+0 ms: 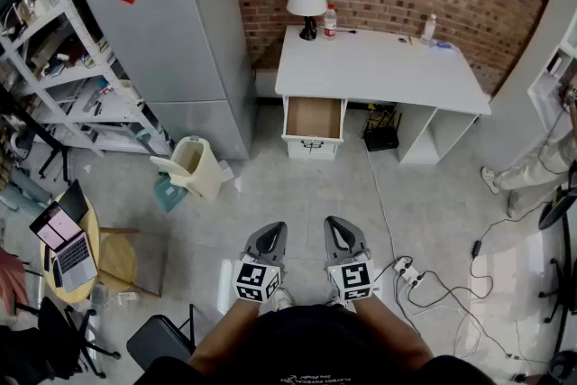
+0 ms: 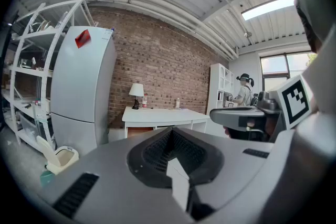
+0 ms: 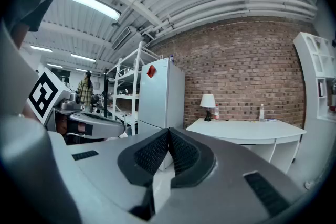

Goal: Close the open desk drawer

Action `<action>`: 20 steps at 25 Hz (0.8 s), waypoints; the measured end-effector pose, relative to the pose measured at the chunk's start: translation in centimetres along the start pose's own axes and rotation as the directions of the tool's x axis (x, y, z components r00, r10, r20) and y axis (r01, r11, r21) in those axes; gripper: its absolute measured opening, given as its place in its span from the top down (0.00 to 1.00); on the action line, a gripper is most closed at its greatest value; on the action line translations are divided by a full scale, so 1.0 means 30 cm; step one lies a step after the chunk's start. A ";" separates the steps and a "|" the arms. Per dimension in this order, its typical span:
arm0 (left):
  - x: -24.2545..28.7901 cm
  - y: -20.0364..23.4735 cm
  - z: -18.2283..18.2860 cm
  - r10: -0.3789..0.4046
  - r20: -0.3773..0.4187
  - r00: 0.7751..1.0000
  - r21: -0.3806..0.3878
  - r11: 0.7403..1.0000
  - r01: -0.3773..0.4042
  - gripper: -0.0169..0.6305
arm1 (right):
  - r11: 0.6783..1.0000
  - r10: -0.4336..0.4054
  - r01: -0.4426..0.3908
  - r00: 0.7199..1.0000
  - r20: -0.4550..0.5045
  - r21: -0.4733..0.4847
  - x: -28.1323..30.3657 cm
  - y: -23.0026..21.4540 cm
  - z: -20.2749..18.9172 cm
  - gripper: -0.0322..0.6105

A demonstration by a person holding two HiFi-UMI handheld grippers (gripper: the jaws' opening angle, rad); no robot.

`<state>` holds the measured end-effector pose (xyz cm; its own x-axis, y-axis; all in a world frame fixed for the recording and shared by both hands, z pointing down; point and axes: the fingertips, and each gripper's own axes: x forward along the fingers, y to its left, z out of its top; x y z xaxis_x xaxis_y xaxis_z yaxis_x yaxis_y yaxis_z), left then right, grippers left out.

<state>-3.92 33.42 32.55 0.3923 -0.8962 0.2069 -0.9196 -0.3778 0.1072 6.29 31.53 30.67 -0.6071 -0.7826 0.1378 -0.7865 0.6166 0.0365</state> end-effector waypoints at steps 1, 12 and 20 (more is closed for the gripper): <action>0.008 -0.006 0.007 0.004 0.005 1.000 0.002 1.000 -0.004 0.96 | 1.000 0.004 -0.004 1.000 0.003 -0.003 0.001 -0.008 0.003 0.91; 0.028 0.005 0.029 0.052 0.022 0.998 0.024 0.998 -0.052 0.96 | 1.000 0.026 -0.026 1.000 0.001 -0.018 0.022 -0.034 0.000 0.90; -0.023 0.134 0.009 0.104 0.042 0.994 0.042 0.994 -0.105 0.96 | 1.000 0.014 -0.014 1.000 0.008 -0.011 0.087 0.067 -0.011 0.90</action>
<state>-7.90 32.45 32.56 0.2939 -0.9395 0.1760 -0.9558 -0.2908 0.0439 3.18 30.76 31.44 -0.6190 -0.7744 0.1308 -0.7766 0.6284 0.0456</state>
